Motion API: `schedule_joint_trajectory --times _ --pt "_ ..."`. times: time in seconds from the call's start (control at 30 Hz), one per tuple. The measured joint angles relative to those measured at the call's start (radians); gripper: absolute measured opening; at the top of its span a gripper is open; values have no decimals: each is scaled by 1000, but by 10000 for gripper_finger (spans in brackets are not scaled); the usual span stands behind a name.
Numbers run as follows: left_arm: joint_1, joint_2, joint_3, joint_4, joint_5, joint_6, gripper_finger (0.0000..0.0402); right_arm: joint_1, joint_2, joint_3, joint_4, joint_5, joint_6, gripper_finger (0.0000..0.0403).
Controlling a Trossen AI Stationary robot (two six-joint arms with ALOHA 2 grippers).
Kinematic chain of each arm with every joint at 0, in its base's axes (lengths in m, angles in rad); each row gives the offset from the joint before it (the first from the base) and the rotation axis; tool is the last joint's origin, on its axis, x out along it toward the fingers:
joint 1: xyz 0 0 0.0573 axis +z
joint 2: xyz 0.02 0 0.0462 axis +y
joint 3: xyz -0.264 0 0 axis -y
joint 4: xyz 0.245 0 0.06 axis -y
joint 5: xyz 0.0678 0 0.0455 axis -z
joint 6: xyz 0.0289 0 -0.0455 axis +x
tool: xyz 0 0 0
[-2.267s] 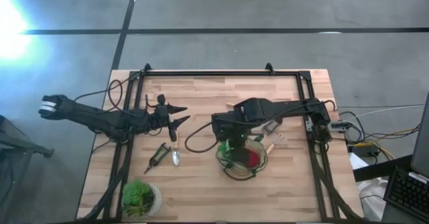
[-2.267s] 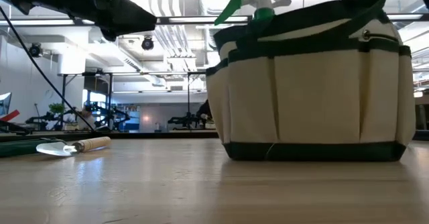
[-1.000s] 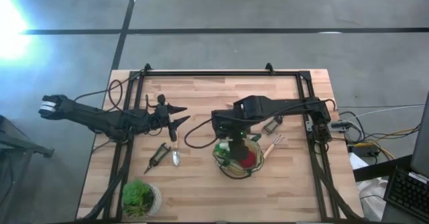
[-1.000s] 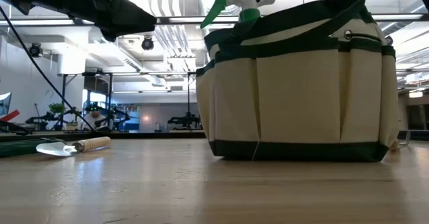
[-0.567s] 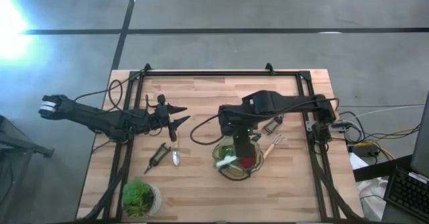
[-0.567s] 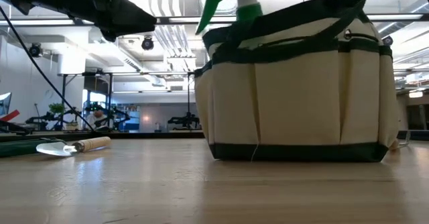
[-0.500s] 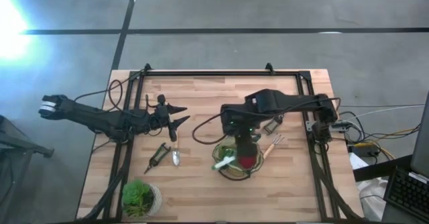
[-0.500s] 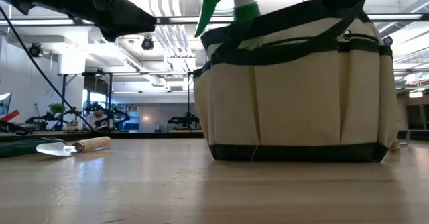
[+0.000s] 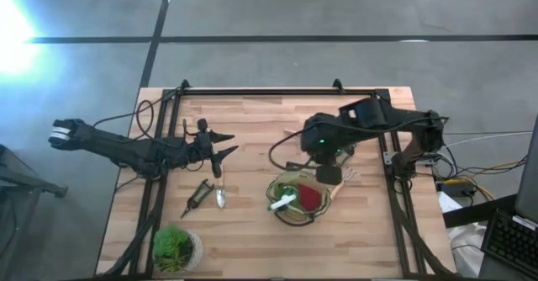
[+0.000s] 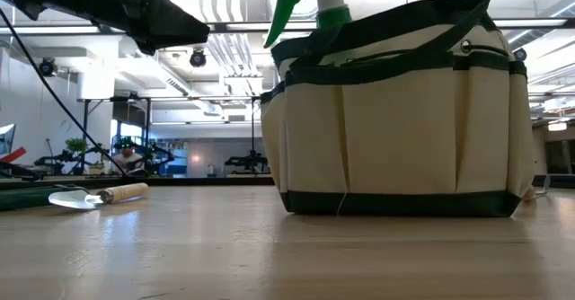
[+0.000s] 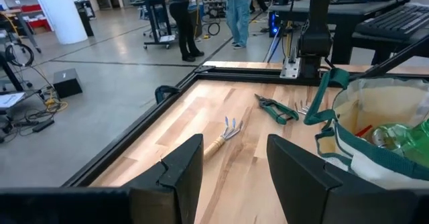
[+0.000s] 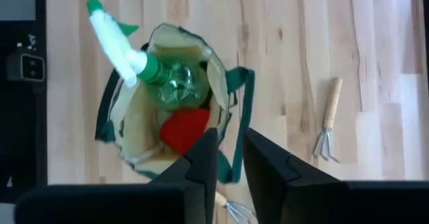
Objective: Pick & Place Garden tools in Gardening bag
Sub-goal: Put the left shear scissors into the side pocket of the gardening bag
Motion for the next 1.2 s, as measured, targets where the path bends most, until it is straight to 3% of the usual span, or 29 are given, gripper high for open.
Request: schedule_joint_trajectory --times 0.2,0.3,0.5,0.67,0.97,1.2 --pt "0 0 0 -6 0 -15 168 0 -109 -179 10 78 51 25" --pt "0 0 0 -7 0 -46 168 0 -182 -314 31 132 96 12" --pt "0 0 46 -86 0 -93 168 0 -347 -612 144 135 169 8" --pt "0 0 146 -329 0 -178 168 -1 -485 -809 263 135 223 8" --pt "-1 24 382 -997 12 -532 168 -1 -649 -1024 481 136 228 8" --pt "-19 96 414 -1228 123 -769 167 -1 -680 -1108 541 136 228 8"
